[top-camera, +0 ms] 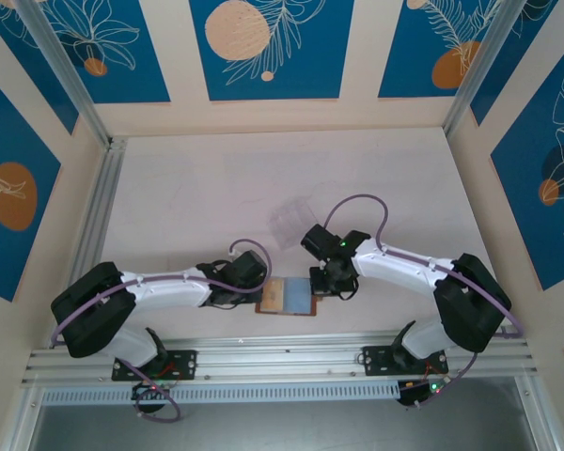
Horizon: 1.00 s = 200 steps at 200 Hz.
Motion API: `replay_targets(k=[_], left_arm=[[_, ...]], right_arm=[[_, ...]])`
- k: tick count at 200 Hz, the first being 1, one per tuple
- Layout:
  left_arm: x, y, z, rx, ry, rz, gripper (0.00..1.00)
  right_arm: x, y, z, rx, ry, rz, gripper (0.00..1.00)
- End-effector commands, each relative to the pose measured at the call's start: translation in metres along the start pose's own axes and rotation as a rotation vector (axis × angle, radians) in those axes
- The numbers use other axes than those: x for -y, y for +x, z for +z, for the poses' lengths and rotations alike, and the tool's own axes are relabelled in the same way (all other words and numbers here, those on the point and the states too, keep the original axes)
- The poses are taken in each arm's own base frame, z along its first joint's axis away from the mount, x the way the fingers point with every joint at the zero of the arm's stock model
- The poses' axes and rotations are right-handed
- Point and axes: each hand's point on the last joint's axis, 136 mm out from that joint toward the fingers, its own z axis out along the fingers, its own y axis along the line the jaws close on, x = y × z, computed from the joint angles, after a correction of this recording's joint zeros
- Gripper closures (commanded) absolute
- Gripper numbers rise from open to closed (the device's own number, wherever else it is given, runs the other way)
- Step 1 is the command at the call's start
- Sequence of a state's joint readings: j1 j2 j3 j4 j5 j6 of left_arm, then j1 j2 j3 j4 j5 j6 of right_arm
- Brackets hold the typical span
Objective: Put the credit cards into the card holder
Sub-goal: Insert the credit card into the card slot, then close the card holder at the bottom-center of the table.
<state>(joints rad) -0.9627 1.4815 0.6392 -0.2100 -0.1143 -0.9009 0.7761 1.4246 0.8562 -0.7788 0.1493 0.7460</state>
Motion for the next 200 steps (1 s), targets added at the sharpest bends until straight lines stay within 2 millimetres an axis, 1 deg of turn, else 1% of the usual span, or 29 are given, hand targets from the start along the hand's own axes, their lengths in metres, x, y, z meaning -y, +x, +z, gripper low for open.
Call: replay_targets(k=[1,25,45,67,79,87,103,109,122,130,142,165,175,191,200], left_arm=[[0.027,0.015,0.016,-0.062,0.081,0.075,0.98],[0.056,0.004,0.014,-0.05,0.137,0.087,0.98],[0.072,-0.001,0.02,-0.055,0.156,0.087,0.98],[0.09,-0.002,0.031,-0.066,0.221,0.051,0.98],[0.098,-0.003,0.036,-0.068,0.254,0.033,0.98],[0.099,-0.004,0.037,-0.066,0.269,0.011,0.98],[0.088,-0.006,0.032,-0.047,0.271,-0.04,0.99],[0.079,-0.008,0.029,-0.032,0.236,-0.047,0.98],[0.051,-0.007,0.019,-0.011,0.113,-0.045,0.97],[0.04,-0.005,0.015,-0.006,0.088,-0.052,0.96],[0.036,-0.003,0.013,0.001,0.125,-0.074,0.94],[0.029,0.003,0.015,-0.009,0.139,-0.101,0.94],[0.025,0.005,0.016,-0.018,0.137,-0.122,0.94],[0.004,0.01,0.012,-0.013,0.116,-0.19,0.93],[-0.011,0.014,0.008,-0.009,0.105,-0.232,0.89]], right_arm=[[-0.007,-0.007,-0.027,0.041,-0.104,0.002,1.0],[-0.013,-0.018,-0.049,0.077,-0.193,0.003,1.0],[-0.022,-0.024,-0.062,0.095,-0.257,-0.008,1.0],[-0.045,-0.028,-0.072,0.096,-0.375,-0.031,1.0],[-0.064,-0.029,-0.076,0.089,-0.462,-0.039,1.0],[-0.077,-0.029,-0.078,0.081,-0.515,-0.044,1.0],[-0.104,-0.026,-0.074,0.067,-0.601,-0.06,1.0],[-0.114,-0.026,-0.072,0.065,-0.627,-0.071,1.0],[-0.132,-0.028,-0.071,0.072,-0.675,-0.082,1.0],[-0.143,-0.03,-0.071,0.074,-0.709,-0.092,1.0],[-0.157,-0.031,-0.068,0.069,-0.745,-0.099,1.0],[-0.175,-0.033,-0.06,0.046,-0.797,-0.101,1.0],[-0.178,-0.033,-0.055,0.035,-0.8,-0.089,1.0],[-0.181,-0.031,-0.042,0.017,-0.799,-0.08,1.0],[-0.182,-0.028,-0.033,-0.007,-0.787,-0.074,1.0]])
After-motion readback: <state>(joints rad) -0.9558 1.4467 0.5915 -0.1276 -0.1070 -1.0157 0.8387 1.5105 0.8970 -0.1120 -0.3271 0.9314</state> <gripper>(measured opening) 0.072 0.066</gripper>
